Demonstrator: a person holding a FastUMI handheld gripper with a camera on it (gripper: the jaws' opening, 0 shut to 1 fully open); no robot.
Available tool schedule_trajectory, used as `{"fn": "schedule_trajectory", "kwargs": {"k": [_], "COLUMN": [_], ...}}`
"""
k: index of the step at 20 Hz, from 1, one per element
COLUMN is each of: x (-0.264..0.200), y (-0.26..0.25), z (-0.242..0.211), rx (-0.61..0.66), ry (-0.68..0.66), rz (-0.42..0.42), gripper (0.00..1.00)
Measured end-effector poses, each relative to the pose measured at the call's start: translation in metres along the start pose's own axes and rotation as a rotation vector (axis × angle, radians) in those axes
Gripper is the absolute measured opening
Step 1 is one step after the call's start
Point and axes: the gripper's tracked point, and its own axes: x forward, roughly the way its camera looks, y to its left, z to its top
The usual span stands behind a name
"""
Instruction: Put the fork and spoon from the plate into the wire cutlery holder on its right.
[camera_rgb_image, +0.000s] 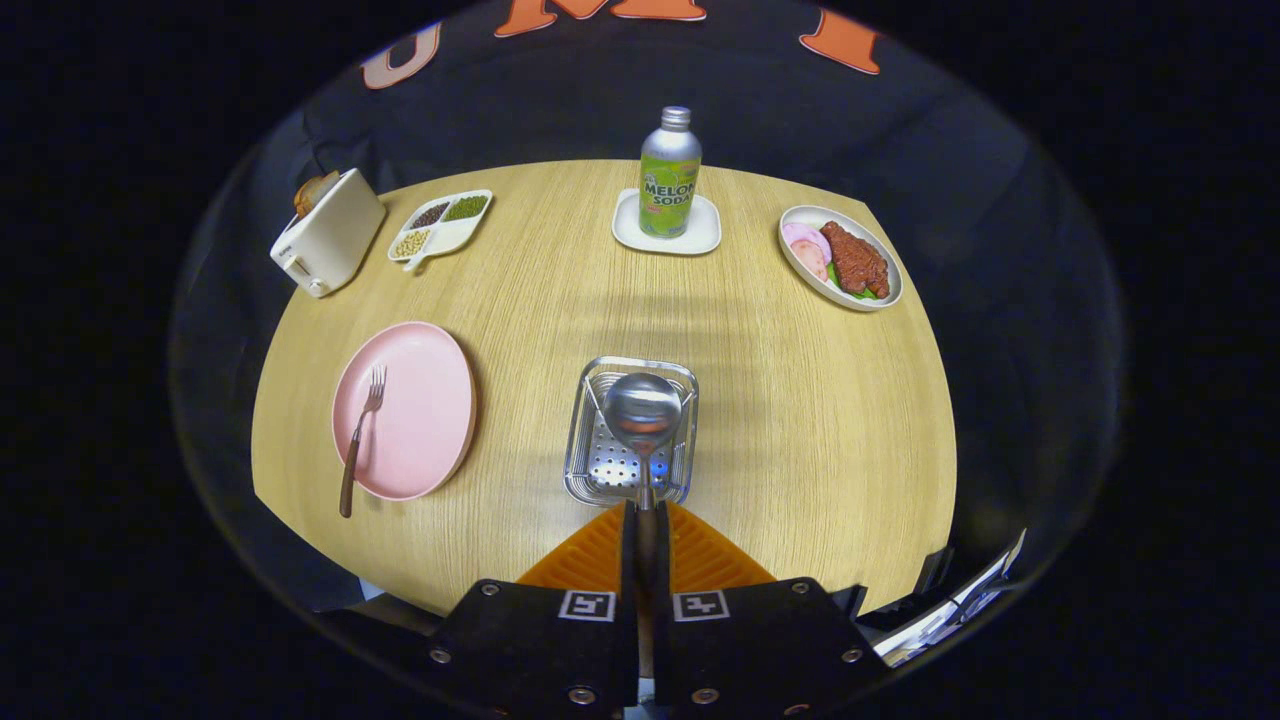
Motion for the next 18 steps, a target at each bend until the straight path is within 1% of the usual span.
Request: {"fn": "schedule_trajectory", "kwargs": {"k": [4, 8, 10, 13, 18], "x": [0.006, 0.009, 0.008, -0.002, -0.040], "y": [-0.001, -0.002, -0.005, -0.005, -0.004], "z": [0.005, 0.021, 0.034, 0.054, 0.100], "rx": [0.008, 0.021, 0.048, 0.101, 0.171], "ry": [0.013, -0.043, -0.101, -0.198, -0.471], "rz": [0.004, -0.006, -0.021, -0.018, -0.024], "gripper": [0.07, 0.09, 0.09, 0.09, 0.09]}}
